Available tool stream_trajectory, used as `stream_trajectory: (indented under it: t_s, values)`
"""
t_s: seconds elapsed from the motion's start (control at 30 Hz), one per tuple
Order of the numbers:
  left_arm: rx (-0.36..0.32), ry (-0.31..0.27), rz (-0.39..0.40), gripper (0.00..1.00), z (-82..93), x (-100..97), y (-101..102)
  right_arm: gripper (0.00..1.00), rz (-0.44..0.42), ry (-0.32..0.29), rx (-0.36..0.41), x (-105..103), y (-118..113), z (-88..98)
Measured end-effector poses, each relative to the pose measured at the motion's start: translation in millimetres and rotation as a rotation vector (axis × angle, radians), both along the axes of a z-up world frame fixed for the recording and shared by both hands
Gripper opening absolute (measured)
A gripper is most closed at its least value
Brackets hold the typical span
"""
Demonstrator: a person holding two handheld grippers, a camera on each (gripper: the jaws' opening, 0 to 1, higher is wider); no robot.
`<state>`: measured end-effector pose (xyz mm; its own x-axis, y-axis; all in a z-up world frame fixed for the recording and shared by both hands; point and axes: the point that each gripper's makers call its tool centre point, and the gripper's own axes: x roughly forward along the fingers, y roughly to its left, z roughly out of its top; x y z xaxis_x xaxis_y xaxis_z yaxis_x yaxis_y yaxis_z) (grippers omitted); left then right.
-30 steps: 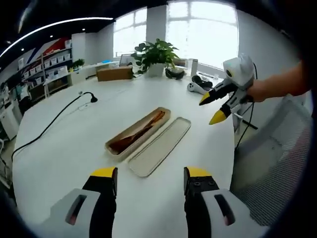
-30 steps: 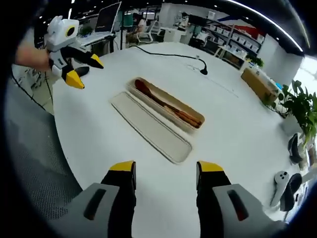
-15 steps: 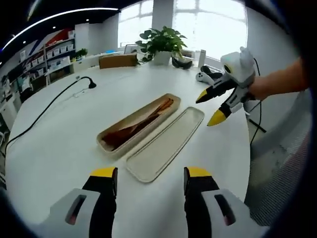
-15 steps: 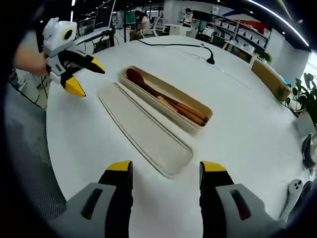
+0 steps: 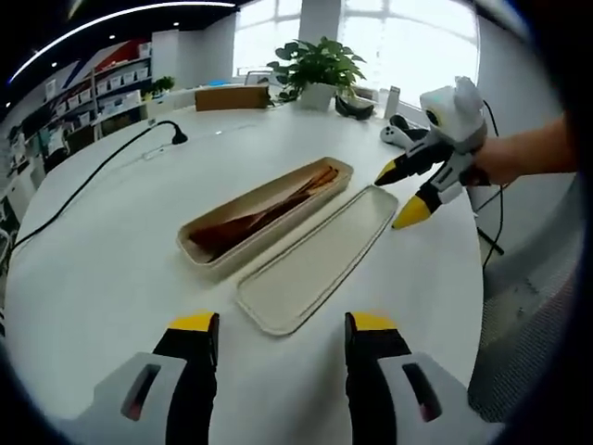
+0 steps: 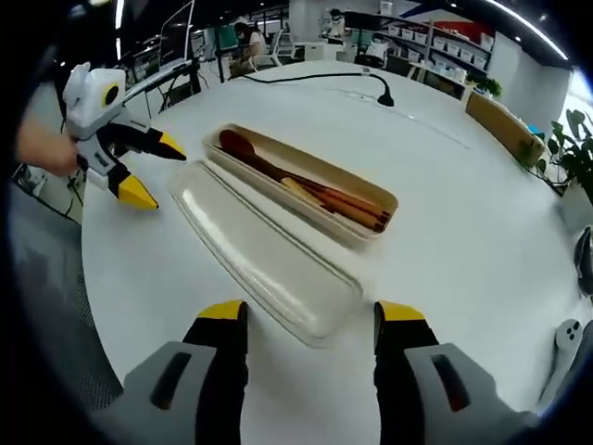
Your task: Arrange the utensils inside the cutlery case until each visible utensil rests in its matching compartment.
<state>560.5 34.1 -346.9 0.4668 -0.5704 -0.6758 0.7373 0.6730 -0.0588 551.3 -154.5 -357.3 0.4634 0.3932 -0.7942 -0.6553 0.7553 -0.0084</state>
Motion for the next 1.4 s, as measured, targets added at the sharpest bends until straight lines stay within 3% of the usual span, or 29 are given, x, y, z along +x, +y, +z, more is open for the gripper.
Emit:
stream_trajectory:
  t_s: [0.23, 0.33, 0.6, 0.73, 0.87, 0.93, 1.0, 1.1, 1.23, 1.33, 1.4]
  values:
    - [-0.005, 0.01, 0.001, 0.55, -2.5, 0.9, -5.4, 0.53, -0.003, -0.012, 0.01, 2.6, 3.8, 2.0]
    - [-0.013, 0.014, -0.003, 0.51, -2.1, -0.1, -11.6, 0.47, -0.001, -0.014, 0.015, 5.0, 7.0, 2.4]
    - [0.038, -0.015, -0.037, 0.53, -5.3, -14.1, -10.8, 0.41, 0.02, -0.004, -0.002, -14.0, 13.5, 3.9]
    - [0.056, -0.032, -0.079, 0.55, -6.3, -23.2, -3.4, 0.37, 0.067, 0.014, -0.026, -33.1, 16.5, 4.1]
    - [0.036, -0.013, -0.09, 0.54, -7.5, -33.8, 5.5, 0.37, 0.136, 0.037, -0.075, -50.5, 18.9, 3.9]
    - [0.044, -0.003, -0.113, 0.51, -9.9, -37.1, 8.3, 0.44, 0.181, -0.003, -0.168, -50.4, 14.4, 9.0]
    - [0.044, -0.005, -0.122, 0.51, -10.6, -36.1, 10.1, 0.5, 0.264, -0.064, -0.199, -48.2, 21.8, 15.0]
    - [0.075, -0.006, -0.149, 0.51, -11.6, -36.3, 12.8, 0.47, 0.307, -0.05, -0.248, -45.2, 23.9, 11.8]
    - [0.098, -0.01, -0.174, 0.51, -11.9, -36.6, 15.1, 0.45, 0.369, -0.057, -0.237, -32.3, 38.1, 13.0]
    - [0.065, 0.004, -0.205, 0.59, -12.0, -39.8, 10.3, 0.47, 0.406, -0.032, -0.19, -29.5, 50.3, 9.4]
    - [0.104, -0.025, -0.223, 0.58, -12.3, -37.7, 12.9, 0.51, 0.411, -0.008, -0.152, -29.9, 56.8, 7.4]
